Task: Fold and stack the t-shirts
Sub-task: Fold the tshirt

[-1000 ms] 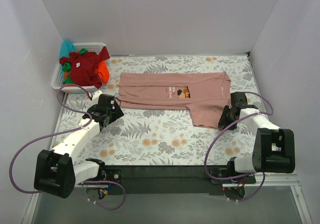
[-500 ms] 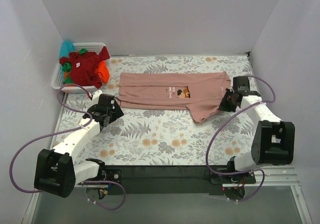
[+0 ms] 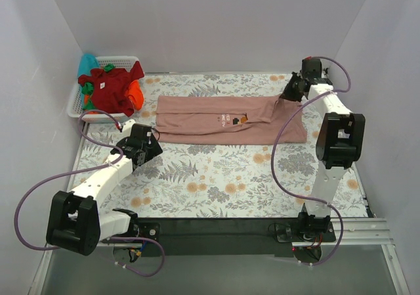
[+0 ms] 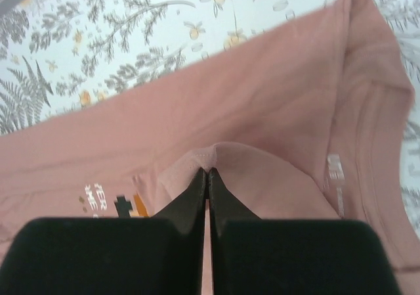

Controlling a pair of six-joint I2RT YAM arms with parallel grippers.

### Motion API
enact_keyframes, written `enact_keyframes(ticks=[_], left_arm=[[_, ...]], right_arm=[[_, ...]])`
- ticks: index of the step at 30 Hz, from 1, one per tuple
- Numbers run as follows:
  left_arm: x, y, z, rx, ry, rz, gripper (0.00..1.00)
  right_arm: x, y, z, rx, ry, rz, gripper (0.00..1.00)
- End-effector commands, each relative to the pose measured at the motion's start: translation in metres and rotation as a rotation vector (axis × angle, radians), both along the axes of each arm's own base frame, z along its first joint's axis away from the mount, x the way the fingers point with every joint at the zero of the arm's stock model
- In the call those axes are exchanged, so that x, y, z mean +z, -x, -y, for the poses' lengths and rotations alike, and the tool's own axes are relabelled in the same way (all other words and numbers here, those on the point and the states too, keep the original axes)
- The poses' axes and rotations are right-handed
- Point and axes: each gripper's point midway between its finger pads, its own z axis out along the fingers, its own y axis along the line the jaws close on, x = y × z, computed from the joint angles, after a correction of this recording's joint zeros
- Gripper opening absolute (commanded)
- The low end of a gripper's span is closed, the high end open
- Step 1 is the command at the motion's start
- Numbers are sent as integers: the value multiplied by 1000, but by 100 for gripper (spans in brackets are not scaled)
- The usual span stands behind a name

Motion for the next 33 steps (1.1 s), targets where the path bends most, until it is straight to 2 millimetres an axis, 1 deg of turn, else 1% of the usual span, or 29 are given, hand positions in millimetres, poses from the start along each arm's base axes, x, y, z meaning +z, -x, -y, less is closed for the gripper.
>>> enact_keyframes(ticks=[1, 2, 4, 5, 10, 11, 13, 15, 16, 17, 18, 19, 21, 22, 23, 24, 25, 26, 27, 28, 29, 30, 31, 32, 33], left_arm=[[2, -4, -3, 6, -27, 10, 79], [-1, -4, -4, 6, -31, 1, 79], [-2, -3, -3, 2, -28, -4, 79], [-3, -3, -2, 1, -27, -6, 79], [-5, -3, -1, -1, -22, -14, 79], [-6, -3, 1, -4, -11, -19, 79], [-7, -3, 5, -4, 9, -23, 79], [-5, -8, 9, -2, 30, -23, 79], [-4, -10, 10, 0, 34, -24, 79], [-3, -13, 13, -3, 44, -25, 79], [5, -22, 16, -1, 55, -4, 78], [1, -26, 18, 2, 61, -23, 78], [4, -40, 24, -3, 71, -23, 75], [5, -55, 30, -8, 77, -29, 74], [6, -63, 33, -13, 86, -32, 70], [5, -67, 39, -23, 98, -46, 68], [13, -81, 44, -25, 109, -32, 65], [1, -83, 46, -21, 111, -66, 62], [-1, -88, 48, -18, 118, -74, 61], [-4, -91, 51, -18, 123, -82, 60], [-9, -98, 54, -13, 127, -94, 58], [-11, -100, 55, -13, 131, -105, 56], [-12, -103, 57, -15, 135, -111, 56], [-13, -110, 60, -11, 140, -111, 55], [-14, -113, 61, -7, 143, -110, 53]], right_arm=[[16, -32, -3, -3, -23, 66, 1], [4, -36, -2, -6, -22, 51, 1], [2, -44, 1, -12, -23, 58, 1], [-8, -47, 1, -12, -27, 44, 1], [-21, -56, -1, 6, -44, 45, 1], [-23, -57, -1, 5, -43, 41, 8], [-25, -59, 3, -4, -32, 42, 10], [-20, -62, 10, -11, -4, 58, 17], [-17, -62, 11, -11, 3, 65, 19], [-9, -64, 13, -12, 5, 82, 27], [-5, -64, 18, -13, 12, 90, 31], [4, -61, 21, -15, 18, 100, 39], [5, -52, 27, -21, 34, 92, 42], [8, -48, 29, -13, 49, 96, 43], [22, -43, 30, -10, 58, 119, 43], [12, -31, 31, -8, 63, 88, 43], [14, -25, 31, 3, 75, 90, 43], [26, -17, 31, 8, 82, 110, 44], [29, -10, 31, 13, 87, 109, 43], [17, 4, 31, 16, 88, 75, 44], [30, 12, 31, 13, 94, 97, 44], [33, 18, 32, 11, 97, 101, 44], [19, 32, 30, 13, 93, 64, 44], [30, 39, 30, 8, 92, 86, 44], [29, 44, 30, 9, 91, 89, 44]])
